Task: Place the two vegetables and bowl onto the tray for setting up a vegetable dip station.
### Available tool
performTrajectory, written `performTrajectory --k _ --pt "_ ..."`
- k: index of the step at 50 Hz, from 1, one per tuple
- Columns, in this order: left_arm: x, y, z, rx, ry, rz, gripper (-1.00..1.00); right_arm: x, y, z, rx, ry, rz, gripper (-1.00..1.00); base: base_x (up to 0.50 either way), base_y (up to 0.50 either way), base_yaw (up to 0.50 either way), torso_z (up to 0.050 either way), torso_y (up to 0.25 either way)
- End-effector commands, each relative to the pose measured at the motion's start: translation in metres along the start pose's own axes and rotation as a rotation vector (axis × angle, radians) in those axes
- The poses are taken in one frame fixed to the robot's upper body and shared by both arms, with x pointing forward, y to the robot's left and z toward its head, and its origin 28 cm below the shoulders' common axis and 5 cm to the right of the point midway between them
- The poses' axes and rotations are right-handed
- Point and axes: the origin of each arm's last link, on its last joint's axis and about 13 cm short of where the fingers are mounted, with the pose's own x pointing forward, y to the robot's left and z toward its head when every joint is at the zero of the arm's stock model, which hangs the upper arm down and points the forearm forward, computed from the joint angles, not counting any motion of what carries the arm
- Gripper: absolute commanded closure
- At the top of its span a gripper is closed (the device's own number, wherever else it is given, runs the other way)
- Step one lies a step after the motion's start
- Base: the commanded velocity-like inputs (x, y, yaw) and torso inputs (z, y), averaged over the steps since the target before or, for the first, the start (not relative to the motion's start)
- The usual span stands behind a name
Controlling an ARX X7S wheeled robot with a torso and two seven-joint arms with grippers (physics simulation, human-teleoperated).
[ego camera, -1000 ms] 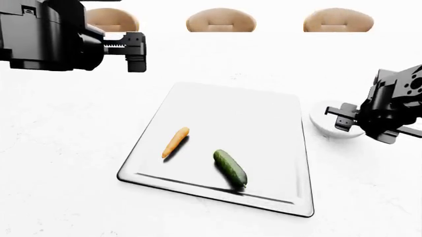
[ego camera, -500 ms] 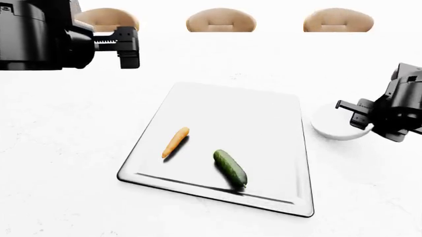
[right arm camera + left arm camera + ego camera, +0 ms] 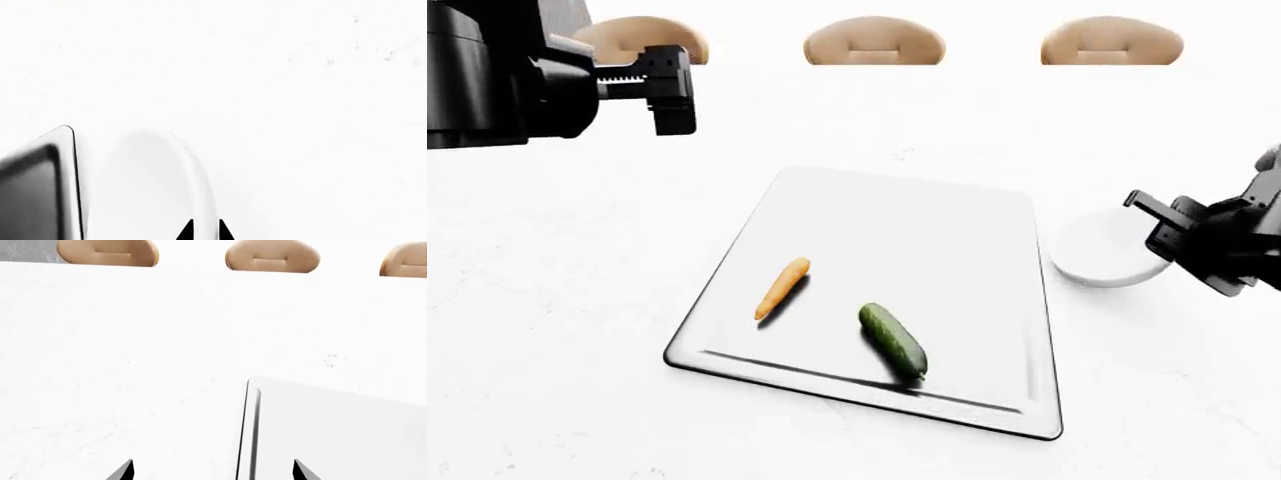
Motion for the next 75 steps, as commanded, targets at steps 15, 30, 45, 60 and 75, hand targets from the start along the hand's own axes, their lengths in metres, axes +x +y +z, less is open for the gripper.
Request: performTrajectory --k 15,30,45,60,75 --pt "-0.011 0.006 -0.005 -0.027 -0.027 0.007 -1.00 -0.014 -0.030 -0.013 0.237 -0.054 0.181 1.00 0.00 0.00 0.00 0.000 0.000" --pt "-0.011 0.006 -0.007 -0.038 -0.040 -0.008 -1.00 -0.030 -0.028 -0.016 0.309 -0.062 0.380 1.00 0.00 0.00 0.00 0.000 0.000" --pt "-0.010 0.009 -0.014 -0.051 -0.049 -0.022 -1.00 -0.050 0.003 -0.011 0.158 -0.016 0.373 1.00 0.00 0.00 0.00 0.000 0.000" --pt "0.005 0.008 -0.012 -0.059 -0.043 -0.048 -1.00 -0.080 0.038 -0.004 -0.034 0.024 0.378 1.00 0.00 0.00 0.00 0.000 0.000" --pt "0.005 0.006 -0.014 -0.068 -0.046 -0.058 -1.00 -0.071 0.042 -0.012 0.024 0.058 0.487 1.00 0.00 0.00 0.00 0.000 0.000"
